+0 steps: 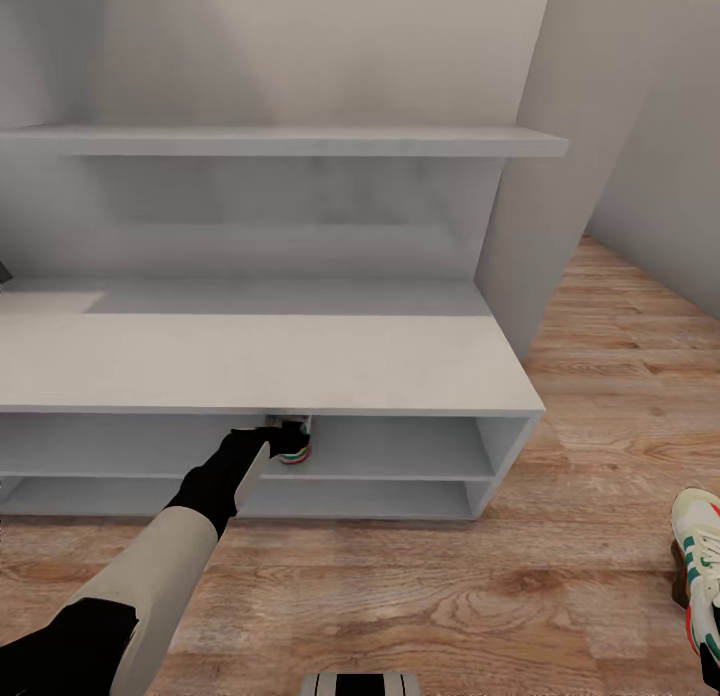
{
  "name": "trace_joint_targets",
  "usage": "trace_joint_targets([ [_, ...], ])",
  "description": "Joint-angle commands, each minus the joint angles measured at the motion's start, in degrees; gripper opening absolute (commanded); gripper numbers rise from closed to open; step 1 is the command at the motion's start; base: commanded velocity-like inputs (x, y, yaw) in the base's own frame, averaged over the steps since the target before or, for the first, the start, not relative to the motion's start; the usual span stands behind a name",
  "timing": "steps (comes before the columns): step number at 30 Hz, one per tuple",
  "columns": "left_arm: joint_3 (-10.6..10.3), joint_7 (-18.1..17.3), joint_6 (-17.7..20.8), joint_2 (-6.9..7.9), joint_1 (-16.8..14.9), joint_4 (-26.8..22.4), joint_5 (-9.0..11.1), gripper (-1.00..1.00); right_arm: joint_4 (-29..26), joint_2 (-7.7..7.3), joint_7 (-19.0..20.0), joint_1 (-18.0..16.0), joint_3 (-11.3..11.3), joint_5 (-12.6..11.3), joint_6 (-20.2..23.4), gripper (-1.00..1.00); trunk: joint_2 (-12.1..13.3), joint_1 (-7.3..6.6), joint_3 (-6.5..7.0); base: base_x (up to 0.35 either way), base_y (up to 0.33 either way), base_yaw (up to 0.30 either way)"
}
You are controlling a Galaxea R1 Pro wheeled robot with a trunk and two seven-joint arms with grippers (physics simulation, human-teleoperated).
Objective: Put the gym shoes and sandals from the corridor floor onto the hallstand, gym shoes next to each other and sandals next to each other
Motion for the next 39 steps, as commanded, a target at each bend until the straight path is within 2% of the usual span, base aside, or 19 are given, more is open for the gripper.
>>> trace_joint_targets([
  [1, -0.1, 0.2, 0.3, 0.03, 0.0, -0.1, 0.5, 1.00, 0.0, 0.03, 0.4, -0.1, -0.4, 0.6, -0.2, -1.00, 0.0, -0.02, -0.04, -0.177, 0.000, 0.000],
  [27, -0.2, -0.2, -0.7, 0.44, 0.8, -0.3, 0.6, 1.00, 0.2, 0.03, 0.4, -0.1, -0.4, 0.6, -0.3, -1.00, 0.0, -0.02, -0.04, -0.318, 0.000, 0.000],
  [30, -0.1, -0.3, -1.7, 0.53, 3.5, -1.5, 0.6, 1.00, 0.2, 0.03, 0.3, -0.1, -0.4, 0.6, -0.3, -1.00, 0.0, -0.02, -0.04, -0.288, 0.000, 0.000],
  [35, 0.0, -2.1, -8.5, 1.46, 10.9, -5.6, 0.8, 1.00, 0.2, 0.11, 0.4, -0.1, -0.4, 0.6, -0.4, -1.00, 0.0, -0.02, -0.04, -0.206, 0.000, 0.000],
  [39, 0.0, -8.3, -11.7, 3.50, 17.7, -9.9, 0.8, 1.00, 0.2, 0.13, 0.4, -0.1, -0.4, 0.6, -0.4, -1.00, 0.0, -0.02, -0.04, -0.077, 0.000, 0.000],
])
